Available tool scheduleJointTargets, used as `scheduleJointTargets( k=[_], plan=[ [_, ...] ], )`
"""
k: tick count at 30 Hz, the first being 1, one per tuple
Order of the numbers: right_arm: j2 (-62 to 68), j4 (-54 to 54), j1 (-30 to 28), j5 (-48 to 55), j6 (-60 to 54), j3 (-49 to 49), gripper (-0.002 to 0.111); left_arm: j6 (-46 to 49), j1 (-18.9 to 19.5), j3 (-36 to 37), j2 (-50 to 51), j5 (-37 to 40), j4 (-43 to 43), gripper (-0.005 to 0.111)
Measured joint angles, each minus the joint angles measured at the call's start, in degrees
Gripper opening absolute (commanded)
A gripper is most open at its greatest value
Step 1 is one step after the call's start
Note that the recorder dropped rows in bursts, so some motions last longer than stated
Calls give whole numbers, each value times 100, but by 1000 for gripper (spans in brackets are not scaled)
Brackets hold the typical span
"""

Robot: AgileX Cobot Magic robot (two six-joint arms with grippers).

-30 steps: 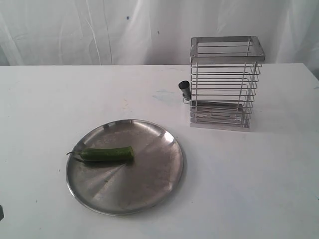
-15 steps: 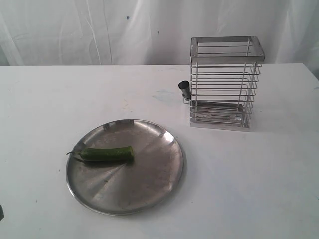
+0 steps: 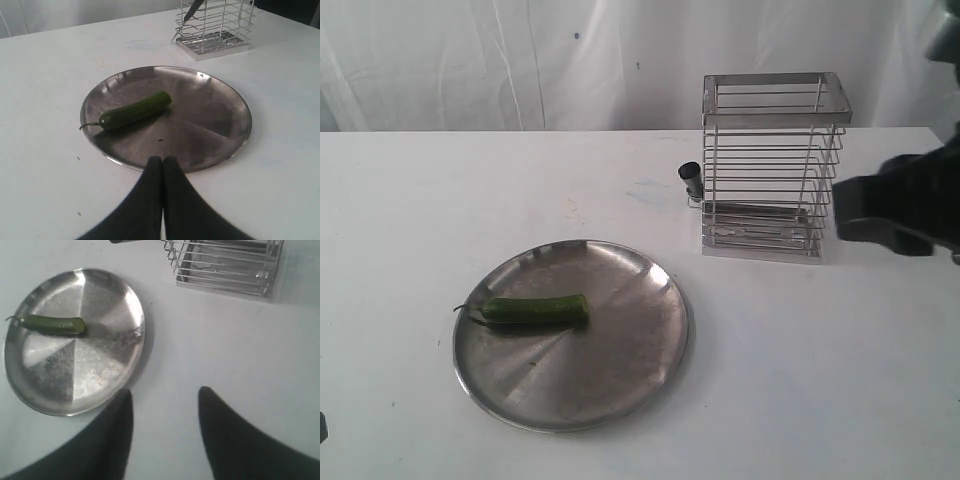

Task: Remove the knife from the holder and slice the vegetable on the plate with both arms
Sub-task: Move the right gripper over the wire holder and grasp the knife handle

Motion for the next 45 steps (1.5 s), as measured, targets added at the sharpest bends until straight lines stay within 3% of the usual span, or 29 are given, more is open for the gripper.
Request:
scheduleJointTargets(
  k=[11, 19, 25, 35, 39, 45],
  plan=[
    [1255, 1624, 8, -1944, 915, 0, 64, 0, 0, 0, 0, 0, 0, 0],
    [2252, 1972, 342, -2962, 1180, -312, 64, 0, 0, 0, 0, 0, 0, 0],
    [3061, 2014, 542, -3265, 1418, -914, 63, 0, 0, 0, 0, 0, 0, 0],
    [3712, 2014, 567, -3741, 1508, -1075, 63, 0, 0, 0, 0, 0, 0, 0],
    [3916, 2014, 508, -3834, 1508, -1185, 55, 0, 0, 0, 0, 0, 0, 0],
    [3971, 1887, 370, -3746, 1508, -1185, 54, 0, 0, 0, 0, 0, 0, 0]
  ],
)
